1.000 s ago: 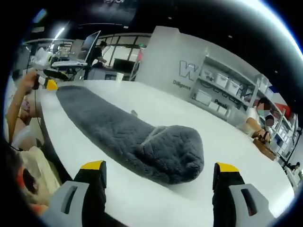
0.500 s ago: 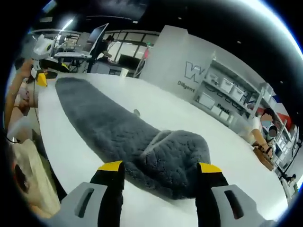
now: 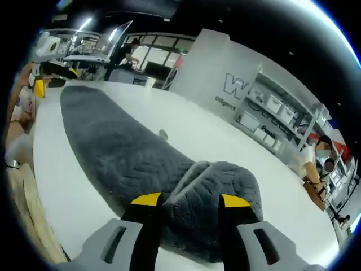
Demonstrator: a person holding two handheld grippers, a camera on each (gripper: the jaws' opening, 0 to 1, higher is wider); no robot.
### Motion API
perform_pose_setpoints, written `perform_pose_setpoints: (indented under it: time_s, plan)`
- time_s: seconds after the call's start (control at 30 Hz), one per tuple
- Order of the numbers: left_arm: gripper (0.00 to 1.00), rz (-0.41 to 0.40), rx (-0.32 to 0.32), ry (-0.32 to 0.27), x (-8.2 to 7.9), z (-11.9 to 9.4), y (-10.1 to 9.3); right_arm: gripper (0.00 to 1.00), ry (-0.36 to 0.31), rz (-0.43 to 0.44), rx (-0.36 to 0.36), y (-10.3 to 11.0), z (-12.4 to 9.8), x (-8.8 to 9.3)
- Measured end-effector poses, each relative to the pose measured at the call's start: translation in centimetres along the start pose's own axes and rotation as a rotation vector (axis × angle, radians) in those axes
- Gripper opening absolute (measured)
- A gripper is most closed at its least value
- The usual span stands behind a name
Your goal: Open the folded towel by lifting each exposed corner and separating the folded layers until the towel lies flat within the target outline without major curled edges
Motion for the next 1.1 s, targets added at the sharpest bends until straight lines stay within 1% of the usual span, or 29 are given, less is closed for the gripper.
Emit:
perform_pose_setpoints:
  time_s: [0.03,0.07,0.1,0.17,0.2,0.23,0.3,0.4,0.57,0.67,0.7,0.73,0.77,0.8,0.83,0.87,0.93,1.1]
  plan:
    - [1.0,0.0,-0.001,-0.004,-0.1,0.0,0.0,0.28,-0.022,0.014,-0.03,0.3,0.4,0.0]
    - [1.0,0.0,-0.002,-0.008,-0.1,0.0,0.0,0.23,-0.033,0.044,-0.041,0.4,0.5,0.0]
    - [0.99,-0.001,-0.001,-0.01,-0.2,0.0,0.0,0.2,-0.034,0.048,-0.037,0.3,0.5,0.1]
    - [0.99,-0.003,0.001,-0.011,-0.2,0.0,0.0,0.07,-0.032,0.044,-0.023,0.3,0.6,0.2]
    - [0.99,0.0,0.004,-0.009,-0.2,0.1,0.0,0.03,-0.039,0.042,0.009,-0.1,0.6,0.2]
    - [0.99,0.001,0.005,-0.006,-0.1,0.1,0.0,0.02,-0.042,0.048,0.021,-0.3,0.6,0.3]
    - [0.99,0.003,0.005,-0.005,-0.1,0.1,-0.1,0.01,-0.045,0.063,0.007,-0.4,0.5,0.3]
    - [0.99,0.0,0.003,-0.008,-0.2,0.0,0.0,0.0,-0.05,0.059,0.015,-0.6,0.2,0.0]
    - [0.99,0.007,0.005,-0.001,0.0,-0.1,-0.2,0.0,-0.121,0.084,0.065,-2.1,-0.7,-1.3]
    - [0.99,0.015,0.012,0.007,0.1,-0.1,-0.4,0.0,-0.186,0.13,0.122,-4.1,-1.7,-2.4]
    - [0.99,0.014,0.014,0.006,0.1,-0.1,-0.5,0.0,-0.203,0.149,0.158,-5.1,-2.3,-2.7]
    - [0.99,0.012,0.017,0.005,0.0,0.0,-0.5,0.0,-0.208,0.155,0.178,-5.6,-2.6,-2.8]
    - [0.99,0.011,0.019,0.004,0.0,0.0,-0.5,0.0,-0.218,0.164,0.216,-6.8,-3.2,-2.9]
    - [0.99,0.011,0.02,0.004,0.0,0.0,-0.6,0.0,-0.226,0.172,0.234,-7.3,-3.5,-2.9]
    - [0.99,0.011,0.022,0.006,0.1,0.1,-0.6,0.0,-0.236,0.186,0.259,-8.3,-4.1,-2.9]
    - [0.99,0.013,0.023,0.009,0.1,0.2,-0.6,0.0,-0.238,0.193,0.268,-8.9,-4.4,-2.8]
    - [0.99,0.016,0.024,0.016,0.2,0.2,-0.6,0.0,-0.242,0.21,0.301,-9.8,-5.2,-2.4]
    - [0.99,0.015,0.025,0.025,0.4,0.5,-0.7,0.0,-0.242,0.259,0.383,-12.1,-6.1,-1.0]
Point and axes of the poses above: the point that each gripper's makers call its tool centre point, and the gripper's own axes: z roughly forward along the fingers, y roughly to its left, x roughly out of its underside, the point moved 6 cm from there along -z, roughly backward along the fingers, and after that the axes turned 5 degrees about -y, right-handed, at the moved point
